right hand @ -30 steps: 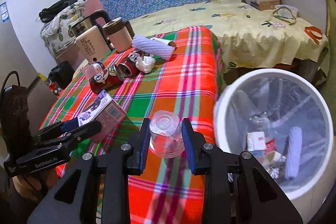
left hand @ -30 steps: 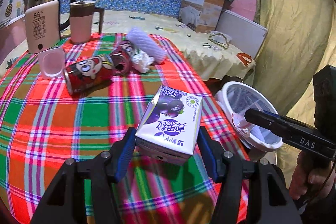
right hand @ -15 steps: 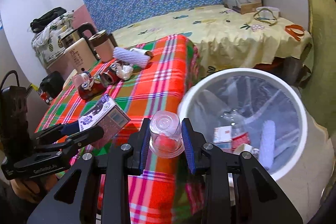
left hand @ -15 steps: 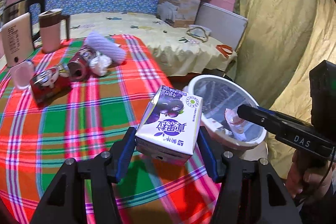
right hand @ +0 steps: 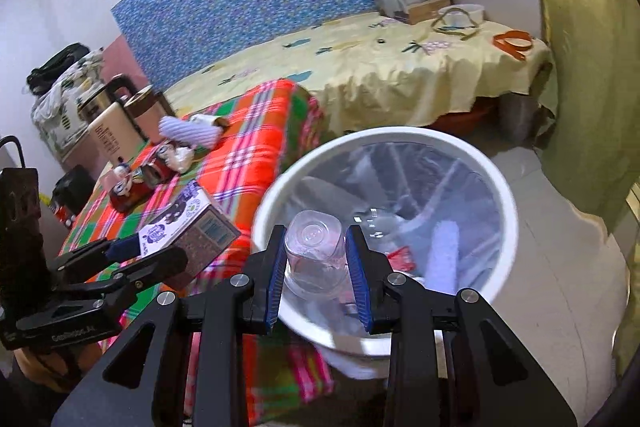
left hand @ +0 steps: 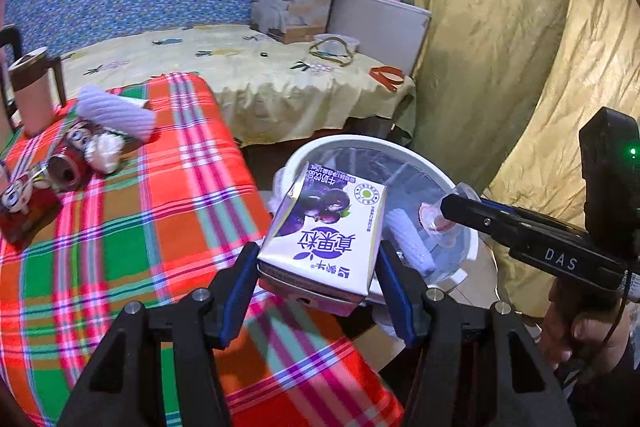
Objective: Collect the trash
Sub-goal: 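Carry the carton and cup over the white bin and open both grippers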
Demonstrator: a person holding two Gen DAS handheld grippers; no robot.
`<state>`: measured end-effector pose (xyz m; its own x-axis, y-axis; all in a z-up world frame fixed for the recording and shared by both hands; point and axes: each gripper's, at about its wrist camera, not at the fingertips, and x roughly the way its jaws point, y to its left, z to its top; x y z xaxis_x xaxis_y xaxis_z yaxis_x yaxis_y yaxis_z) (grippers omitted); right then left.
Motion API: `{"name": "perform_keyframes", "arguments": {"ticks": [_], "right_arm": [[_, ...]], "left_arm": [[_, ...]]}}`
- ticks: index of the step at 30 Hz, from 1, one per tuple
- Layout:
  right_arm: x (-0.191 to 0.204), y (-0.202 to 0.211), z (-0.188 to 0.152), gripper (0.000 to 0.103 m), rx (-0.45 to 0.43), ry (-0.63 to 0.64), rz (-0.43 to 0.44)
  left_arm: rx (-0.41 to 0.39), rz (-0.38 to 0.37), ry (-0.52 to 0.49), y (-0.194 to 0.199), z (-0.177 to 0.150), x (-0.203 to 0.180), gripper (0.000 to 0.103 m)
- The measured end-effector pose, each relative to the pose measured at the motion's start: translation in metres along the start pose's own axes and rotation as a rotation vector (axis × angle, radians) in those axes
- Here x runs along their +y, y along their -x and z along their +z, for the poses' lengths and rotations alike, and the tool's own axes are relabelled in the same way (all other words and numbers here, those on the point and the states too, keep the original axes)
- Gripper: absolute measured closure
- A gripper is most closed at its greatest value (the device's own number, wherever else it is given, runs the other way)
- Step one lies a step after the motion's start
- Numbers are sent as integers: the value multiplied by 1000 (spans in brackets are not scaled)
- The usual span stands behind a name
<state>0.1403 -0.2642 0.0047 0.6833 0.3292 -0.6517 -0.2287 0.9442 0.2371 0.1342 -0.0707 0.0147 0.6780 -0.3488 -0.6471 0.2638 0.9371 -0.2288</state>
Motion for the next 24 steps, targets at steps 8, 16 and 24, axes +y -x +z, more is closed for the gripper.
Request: {"name": "perform_keyframes", "arguments": {"ticks": [8,16,24], "right_arm": [[-21,-1,-3,71,10,-42,-29],[-33,-9,-4,71,34,-61,-34],[-42,-19,-7,70,70,-82,-45]], "left_arm": [[35,-34,-32,-21,5,-18,42],[67,-46,-46,-39,7,-27,42],[105,-52,-45,-59,9,-28,42]]}}
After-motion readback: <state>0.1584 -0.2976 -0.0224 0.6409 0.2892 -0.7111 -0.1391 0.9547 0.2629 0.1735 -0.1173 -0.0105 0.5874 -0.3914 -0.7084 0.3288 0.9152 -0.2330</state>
